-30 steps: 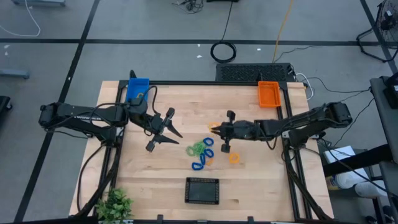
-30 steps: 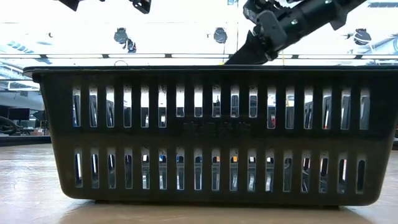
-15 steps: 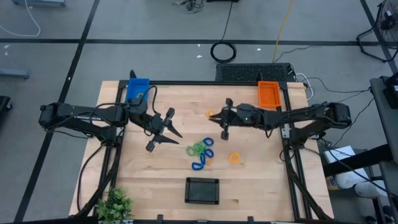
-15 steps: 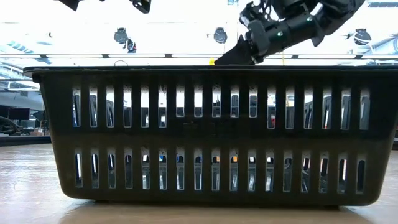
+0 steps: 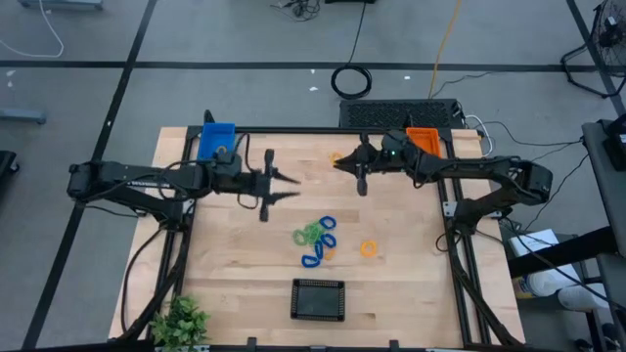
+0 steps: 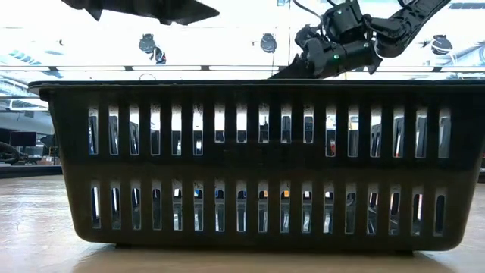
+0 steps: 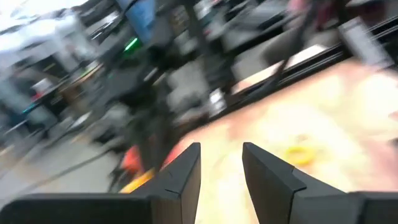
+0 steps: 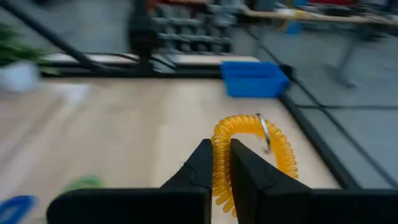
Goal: Sort spring keychains into baskets
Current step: Put the orange spring keychain into the blue basket
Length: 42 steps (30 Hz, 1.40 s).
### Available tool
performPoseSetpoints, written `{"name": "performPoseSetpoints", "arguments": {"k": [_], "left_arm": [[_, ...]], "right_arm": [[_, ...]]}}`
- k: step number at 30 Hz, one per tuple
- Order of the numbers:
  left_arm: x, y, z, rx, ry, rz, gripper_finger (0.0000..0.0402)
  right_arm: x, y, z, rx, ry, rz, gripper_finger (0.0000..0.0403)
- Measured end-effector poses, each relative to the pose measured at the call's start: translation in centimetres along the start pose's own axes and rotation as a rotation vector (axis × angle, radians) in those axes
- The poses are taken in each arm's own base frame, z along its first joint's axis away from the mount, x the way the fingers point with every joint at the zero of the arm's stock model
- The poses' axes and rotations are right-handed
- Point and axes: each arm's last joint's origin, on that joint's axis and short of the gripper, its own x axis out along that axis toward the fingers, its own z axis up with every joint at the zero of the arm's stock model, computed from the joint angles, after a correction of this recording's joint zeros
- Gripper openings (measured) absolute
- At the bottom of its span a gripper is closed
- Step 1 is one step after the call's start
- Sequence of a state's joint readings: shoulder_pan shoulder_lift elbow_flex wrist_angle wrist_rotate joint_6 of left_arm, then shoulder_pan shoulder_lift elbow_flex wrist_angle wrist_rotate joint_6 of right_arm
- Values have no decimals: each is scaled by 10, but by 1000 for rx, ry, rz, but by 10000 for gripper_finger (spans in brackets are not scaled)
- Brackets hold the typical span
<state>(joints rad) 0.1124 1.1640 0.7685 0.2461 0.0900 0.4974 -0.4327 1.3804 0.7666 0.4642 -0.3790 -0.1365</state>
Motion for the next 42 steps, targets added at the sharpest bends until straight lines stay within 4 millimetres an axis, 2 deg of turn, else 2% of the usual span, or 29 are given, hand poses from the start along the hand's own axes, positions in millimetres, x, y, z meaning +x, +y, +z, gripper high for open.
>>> {"name": "performPoseSetpoints", "arguments": {"k": [7,10,14,19,25,29,36,42], "left_arm": [[13,17,-23,-1,196,291,127],[17,21,-32,14,243,327,127],[21,23,-37,10,238,307,127],[23,20,-28,12,122,238,127],[26,10,-20,55,-15,57,127],[33,0,-24,122,-8,-4,127],[44,0,-20,182,-116,50,127],[44,2,-17,67,-162,76,130]], "right_arm": [[2,12,14,12,-128,140,18],[3,20,20,5,-190,209,18],[4,29,26,1,-234,274,18],[7,40,25,-29,-223,307,18],[9,47,24,-42,-209,331,18],[9,51,25,-47,-219,345,18],[10,56,27,-53,-230,346,18],[11,57,27,-59,-230,316,18]]}}
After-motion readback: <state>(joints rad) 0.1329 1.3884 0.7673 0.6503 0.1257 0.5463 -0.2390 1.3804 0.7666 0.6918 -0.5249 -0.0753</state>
